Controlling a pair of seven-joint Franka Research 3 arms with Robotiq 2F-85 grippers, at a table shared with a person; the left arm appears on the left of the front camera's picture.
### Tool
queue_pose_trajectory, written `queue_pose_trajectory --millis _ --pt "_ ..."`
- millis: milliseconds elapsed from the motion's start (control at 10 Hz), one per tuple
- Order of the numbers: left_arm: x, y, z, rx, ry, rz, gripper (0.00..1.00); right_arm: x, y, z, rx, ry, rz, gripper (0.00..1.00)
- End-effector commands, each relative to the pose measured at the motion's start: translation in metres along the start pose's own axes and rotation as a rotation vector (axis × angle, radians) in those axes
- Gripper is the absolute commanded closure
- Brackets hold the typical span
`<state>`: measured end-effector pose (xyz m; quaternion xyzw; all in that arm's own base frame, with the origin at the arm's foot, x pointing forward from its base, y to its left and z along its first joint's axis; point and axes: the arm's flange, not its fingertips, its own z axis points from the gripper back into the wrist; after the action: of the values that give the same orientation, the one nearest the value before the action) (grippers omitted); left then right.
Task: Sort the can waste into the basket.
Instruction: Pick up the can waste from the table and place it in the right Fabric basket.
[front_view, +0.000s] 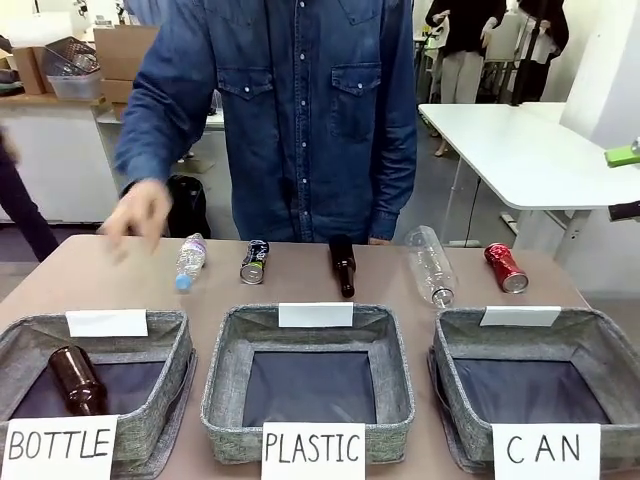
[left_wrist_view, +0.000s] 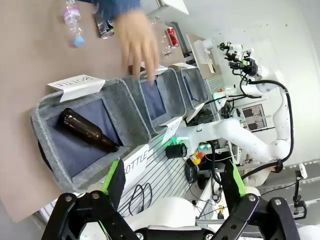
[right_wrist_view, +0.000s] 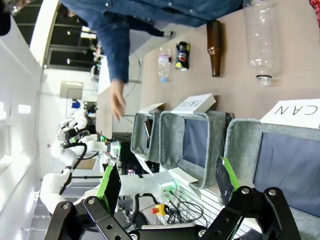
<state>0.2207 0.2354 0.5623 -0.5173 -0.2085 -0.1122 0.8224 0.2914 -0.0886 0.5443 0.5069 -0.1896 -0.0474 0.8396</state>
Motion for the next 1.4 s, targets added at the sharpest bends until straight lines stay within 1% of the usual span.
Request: queue_pose_trajectory --millis 0,100,200,300,400,500,600,700,800,1000,1100,1200,1300 --pt "0.009 -0.003 -0.004 0.005 0.027 0.005 0.00 0.002 0.000 0.001 0.013 -0.003 0.028 0.00" --pt "0.014 -0.004 -0.006 0.022 0.024 0.015 0.00 0.002 0.000 0.001 0.013 -0.003 0.028 0.00" --pt "0.023 -0.006 -0.011 0.001 0.031 -0.005 0.00 0.002 0.000 0.001 0.013 -0.003 0.028 0.00" --pt "0.041 -0.011 -0.032 0.040 0.136 0.000 0.00 0.002 0.000 0.001 0.013 -0.003 0.028 0.00" --pt "0.061 -0.017 -0.057 0.052 0.201 -0.015 0.00 0.002 0.000 0.001 0.013 -0.003 0.028 0.00" --pt "0.091 -0.030 -0.105 0.134 0.285 -0.030 0.00 0.002 0.000 0.001 0.013 -0.003 0.028 0.00" --pt "0.109 -0.037 -0.134 0.186 0.317 -0.041 0.00 0.002 0.000 0.001 0.013 -0.003 0.028 0.00" --pt "0.136 -0.046 -0.181 0.292 0.325 -0.048 0.00 0.002 0.000 0.001 0.013 -0.003 0.028 0.00" --pt "0.157 -0.048 -0.224 0.320 0.356 -0.054 0.00 0.002 0.000 0.001 0.013 -0.003 0.028 0.00" --pt "0.187 -0.045 -0.313 0.344 0.435 -0.045 0.00 0.002 0.000 0.001 0.013 -0.003 0.028 0.00" --pt "0.198 -0.043 -0.369 0.363 0.459 -0.100 0.00 0.002 0.000 0.001 0.013 -0.003 0.028 0.00" --pt "0.210 -0.032 -0.414 0.415 0.393 -0.161 0.00 0.002 0.000 0.001 0.013 -0.003 0.028 0.00" --pt "0.219 -0.015 -0.449 0.419 0.370 -0.209 0.00 0.002 0.000 0.001 0.013 -0.003 0.028 0.00"
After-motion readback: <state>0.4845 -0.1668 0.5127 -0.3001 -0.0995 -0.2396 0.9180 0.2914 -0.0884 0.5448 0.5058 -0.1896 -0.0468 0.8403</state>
